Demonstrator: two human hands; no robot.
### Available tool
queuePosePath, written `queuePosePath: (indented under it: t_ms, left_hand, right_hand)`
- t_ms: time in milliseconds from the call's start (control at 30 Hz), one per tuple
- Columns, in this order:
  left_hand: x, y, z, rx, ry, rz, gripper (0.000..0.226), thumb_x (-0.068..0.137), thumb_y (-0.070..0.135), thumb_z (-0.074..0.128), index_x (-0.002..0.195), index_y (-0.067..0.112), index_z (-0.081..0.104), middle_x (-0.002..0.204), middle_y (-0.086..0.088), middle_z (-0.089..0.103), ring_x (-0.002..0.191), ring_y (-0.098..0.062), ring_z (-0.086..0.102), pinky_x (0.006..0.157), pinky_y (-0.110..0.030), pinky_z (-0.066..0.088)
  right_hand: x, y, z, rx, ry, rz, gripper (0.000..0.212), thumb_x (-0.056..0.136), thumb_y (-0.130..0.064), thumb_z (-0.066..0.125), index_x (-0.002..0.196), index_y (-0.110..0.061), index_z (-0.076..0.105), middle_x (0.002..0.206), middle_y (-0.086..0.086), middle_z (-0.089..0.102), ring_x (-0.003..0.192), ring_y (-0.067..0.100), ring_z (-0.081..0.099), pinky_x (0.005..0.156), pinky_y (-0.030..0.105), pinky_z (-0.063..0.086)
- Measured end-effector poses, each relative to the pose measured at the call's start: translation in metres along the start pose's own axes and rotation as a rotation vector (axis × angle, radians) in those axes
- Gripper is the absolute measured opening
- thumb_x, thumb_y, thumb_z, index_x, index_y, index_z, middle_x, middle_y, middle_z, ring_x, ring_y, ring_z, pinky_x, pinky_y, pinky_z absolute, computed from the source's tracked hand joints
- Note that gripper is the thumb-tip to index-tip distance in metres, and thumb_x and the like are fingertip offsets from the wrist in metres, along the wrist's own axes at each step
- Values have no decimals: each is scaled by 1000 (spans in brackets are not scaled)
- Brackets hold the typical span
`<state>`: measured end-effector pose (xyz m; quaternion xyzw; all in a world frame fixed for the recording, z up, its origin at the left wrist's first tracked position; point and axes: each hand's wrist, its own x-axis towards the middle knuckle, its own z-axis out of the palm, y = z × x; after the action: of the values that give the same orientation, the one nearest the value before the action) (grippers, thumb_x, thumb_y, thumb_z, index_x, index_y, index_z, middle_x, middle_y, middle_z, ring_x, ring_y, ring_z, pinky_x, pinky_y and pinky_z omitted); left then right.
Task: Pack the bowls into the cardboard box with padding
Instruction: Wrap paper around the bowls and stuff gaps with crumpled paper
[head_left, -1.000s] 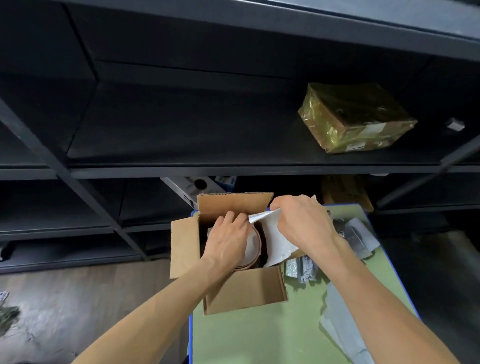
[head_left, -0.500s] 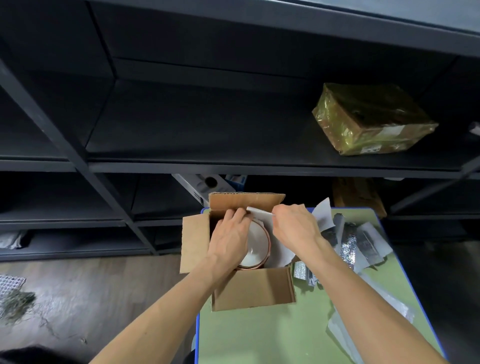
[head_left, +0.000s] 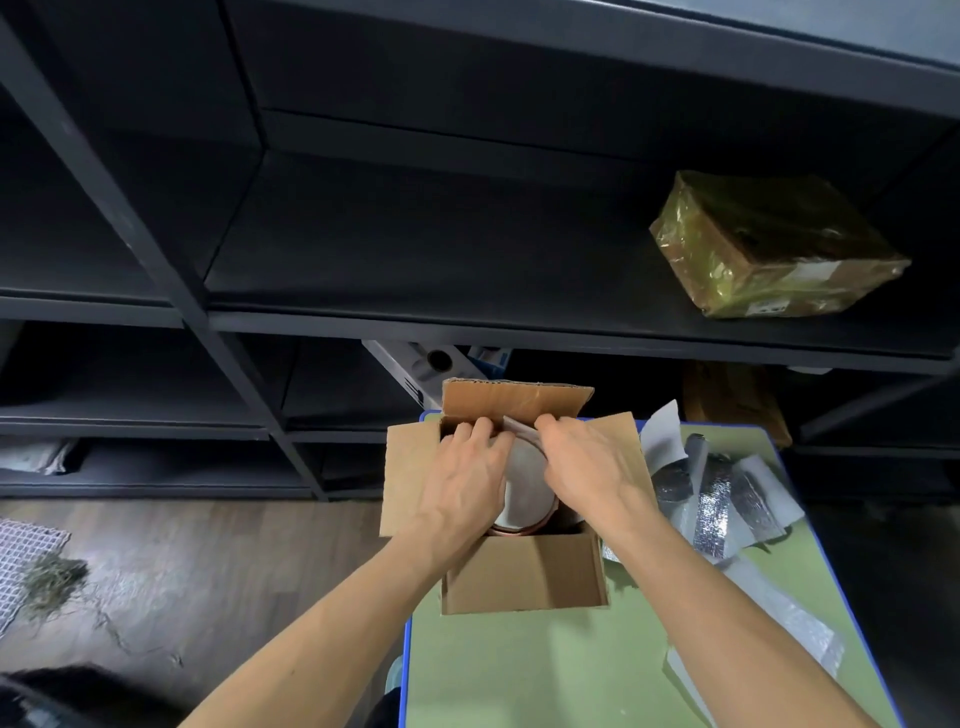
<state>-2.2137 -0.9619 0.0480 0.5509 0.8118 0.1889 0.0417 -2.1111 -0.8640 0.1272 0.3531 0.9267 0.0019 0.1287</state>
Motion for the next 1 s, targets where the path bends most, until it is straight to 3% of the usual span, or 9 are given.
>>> queuePosePath:
  t_ms: [67, 167, 267, 467, 567, 700, 900, 1000]
  left_hand:
    - [-3, -3, 1, 8, 10, 11, 36, 85, 14, 62, 120, 23, 60, 98, 0, 58, 76, -17, 48, 68, -30, 44]
    - [-6, -7, 1, 3, 11, 22, 37, 86, 17, 59, 123, 23, 58, 98, 1, 58, 79, -19, 50, 73, -31, 45]
    - [-8, -9, 0, -10, 21, 24, 32, 88, 21, 59, 120, 24, 59, 98, 3, 59, 82, -17, 53, 77, -30, 47]
    - [-9, -8, 0, -26, 28, 16, 34, 86, 21, 63, 120, 24, 60, 99, 4, 61, 83, -16, 55, 79, -29, 49]
    - [-10, -7, -1, -26, 24, 17, 33, 88, 21, 61, 120, 24, 59, 101, 4, 60, 85, -16, 55, 81, -29, 49]
    - [-11, -7, -2, -32, 18, 3, 31, 88, 22, 59, 119, 25, 58, 100, 5, 60, 84, -16, 54, 81, -32, 50]
    - [-11, -6, -4, -27, 23, 10, 35, 87, 21, 63, 121, 25, 59, 101, 6, 62, 84, -14, 56, 81, -28, 51]
    - [-11, -6, -5, -23, 24, 0, 32, 88, 20, 60, 119, 26, 60, 100, 7, 62, 83, -13, 55, 80, -28, 51]
  right_hand:
    - [-5, 2, -9, -58, 31, -18, 13, 97, -8, 49, 105, -18, 52, 104, 5, 67, 92, 27, 64, 55, 29, 29]
    - [-9, 1, -11, -98, 12, -56, 16, 96, -3, 46, 103, -17, 50, 102, 5, 65, 86, 25, 61, 47, 27, 14]
    - [-10, 1, -6, -53, 80, -57, 18, 98, -7, 46, 110, -19, 54, 103, 1, 66, 92, 21, 64, 55, 24, 27]
    - [5, 5, 25, 25, 119, -38, 16, 96, -11, 53, 108, -20, 56, 102, 3, 68, 90, 22, 67, 76, 33, 54]
    - [13, 6, 34, 105, 121, -22, 15, 93, -11, 59, 105, -21, 59, 103, 4, 69, 92, 24, 67, 80, 35, 56]
    - [9, 5, 43, 201, 191, 9, 16, 89, -10, 65, 100, -20, 62, 97, 4, 71, 88, 25, 68, 73, 35, 57]
    - [4, -2, 36, 179, 167, -19, 21, 94, -10, 57, 112, -18, 53, 107, 5, 70, 96, 26, 69, 76, 35, 54]
    - [-5, 1, 23, 175, 259, 6, 24, 92, -8, 57, 112, -20, 52, 94, 1, 71, 84, 22, 69, 64, 30, 50]
